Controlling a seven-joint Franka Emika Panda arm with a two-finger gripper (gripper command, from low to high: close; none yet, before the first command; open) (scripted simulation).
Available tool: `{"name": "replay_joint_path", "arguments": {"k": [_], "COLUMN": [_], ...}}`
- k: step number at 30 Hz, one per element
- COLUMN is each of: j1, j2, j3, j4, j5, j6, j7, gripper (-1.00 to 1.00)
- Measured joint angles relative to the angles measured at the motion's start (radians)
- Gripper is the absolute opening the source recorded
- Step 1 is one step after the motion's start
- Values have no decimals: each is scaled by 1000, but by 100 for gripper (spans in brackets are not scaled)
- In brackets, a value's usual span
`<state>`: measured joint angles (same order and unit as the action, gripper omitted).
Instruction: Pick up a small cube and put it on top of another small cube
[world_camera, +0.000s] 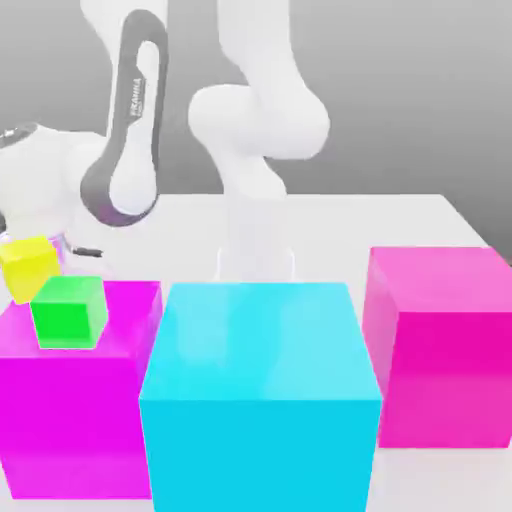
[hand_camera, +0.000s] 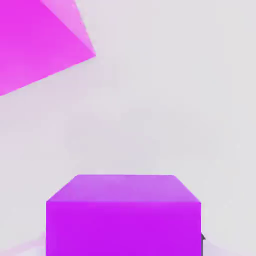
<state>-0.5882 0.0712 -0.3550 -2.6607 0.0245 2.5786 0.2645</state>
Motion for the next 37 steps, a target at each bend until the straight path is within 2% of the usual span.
{"name": "replay_joint_path", "arguments": {"k": [5, 10, 12, 20, 29, 33, 34, 37], "j1": [-53, 15, 56, 211, 331, 340, 340, 340], "j2": [41, 13, -15, -154, -297, -261, -252, -252], "j3": [-38, -1, 19, 95, 193, 195, 195, 195], "j4": [181, 363, 404, 427, 429, 341, 324, 324], "j5": [0, -26, -40, -75, -64, -55, -54, -54], "j6": [-168, -292, -332, -444, -563, -448, -422, -422], "j7": [-2, 23, 20, -61, -204, -233, -235, -235], "gripper": [-100, -100, -100, -100, -100, -100, 100, 100]}}
